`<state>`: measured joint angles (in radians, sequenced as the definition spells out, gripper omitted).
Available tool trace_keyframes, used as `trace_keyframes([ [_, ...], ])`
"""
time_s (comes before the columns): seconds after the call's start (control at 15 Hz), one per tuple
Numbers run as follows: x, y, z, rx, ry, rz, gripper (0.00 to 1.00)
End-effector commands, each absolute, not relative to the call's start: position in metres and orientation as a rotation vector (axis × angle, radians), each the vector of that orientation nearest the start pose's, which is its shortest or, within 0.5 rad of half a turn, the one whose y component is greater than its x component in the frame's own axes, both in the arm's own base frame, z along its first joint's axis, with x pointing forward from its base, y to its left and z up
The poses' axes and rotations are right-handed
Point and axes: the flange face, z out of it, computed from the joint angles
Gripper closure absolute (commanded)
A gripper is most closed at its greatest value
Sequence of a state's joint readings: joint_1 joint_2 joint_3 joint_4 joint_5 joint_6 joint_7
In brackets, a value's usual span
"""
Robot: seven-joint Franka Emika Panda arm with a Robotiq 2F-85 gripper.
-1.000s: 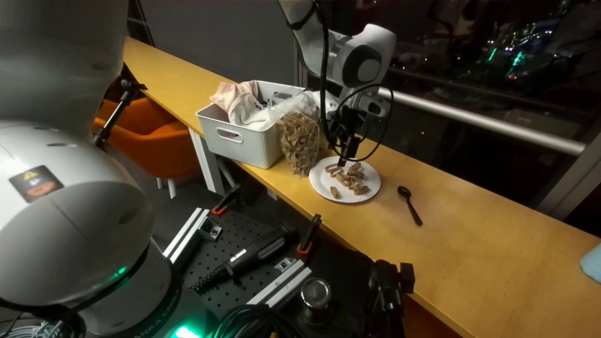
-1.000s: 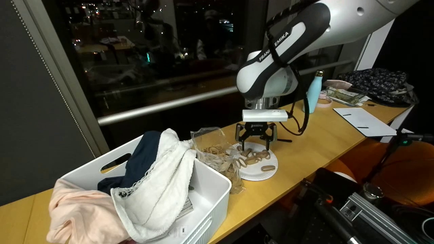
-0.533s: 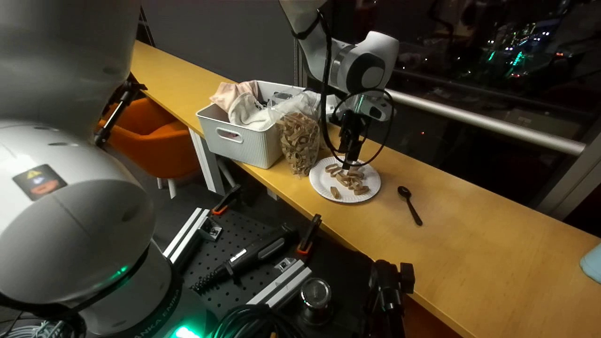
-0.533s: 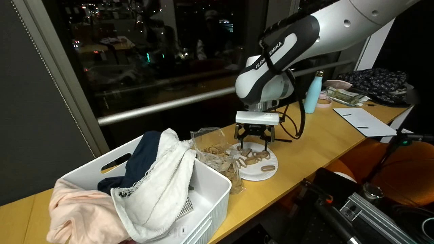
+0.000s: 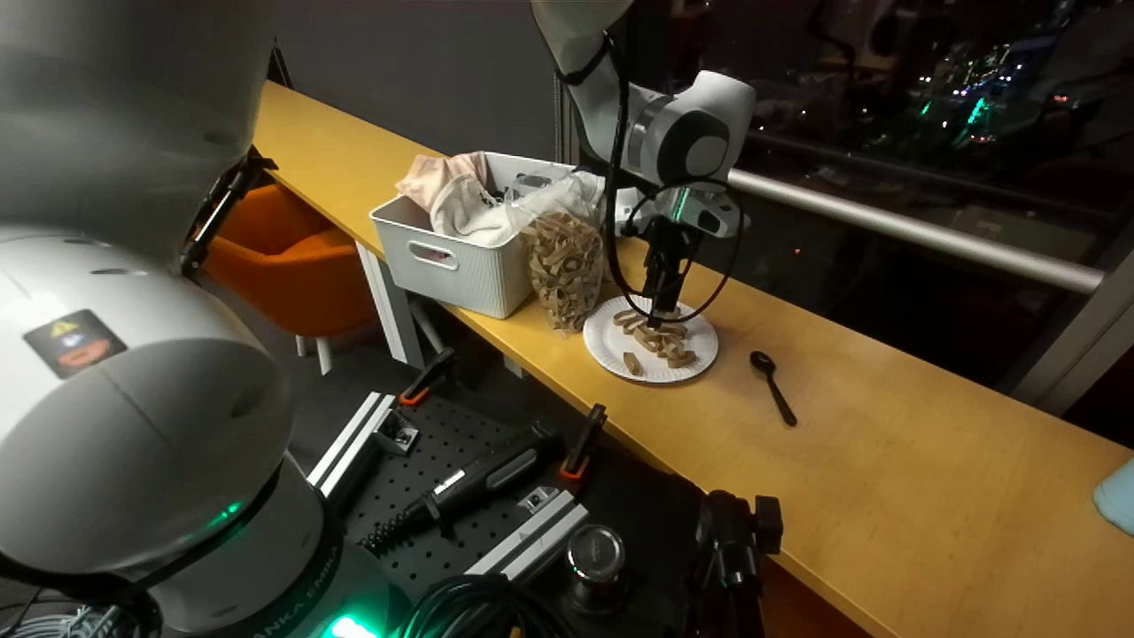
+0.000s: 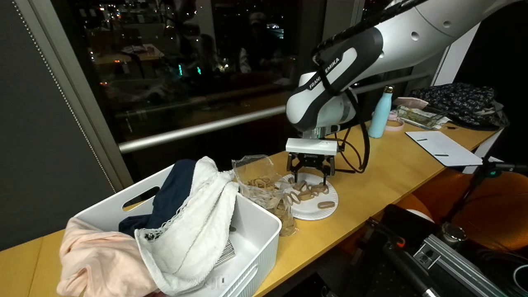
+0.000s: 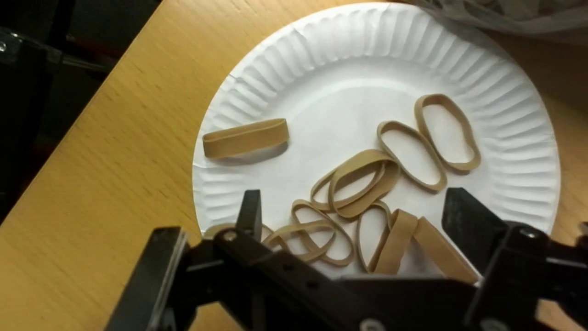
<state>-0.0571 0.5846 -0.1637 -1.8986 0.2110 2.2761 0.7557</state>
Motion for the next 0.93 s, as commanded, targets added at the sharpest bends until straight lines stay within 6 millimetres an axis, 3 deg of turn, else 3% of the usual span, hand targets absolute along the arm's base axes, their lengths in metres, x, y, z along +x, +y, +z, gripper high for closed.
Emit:
trace_keyframes([
  [0.0, 0.597, -0.133, 0.170, -2.654, 1.714, 0.330, 0.00],
  [0.53, 0.616, -0.152, 0.156, -2.621, 1.835, 0.294, 0.00],
  [0.87, 0.624, -0.146, 0.150, -2.608, 1.870, 0.302, 0.00],
])
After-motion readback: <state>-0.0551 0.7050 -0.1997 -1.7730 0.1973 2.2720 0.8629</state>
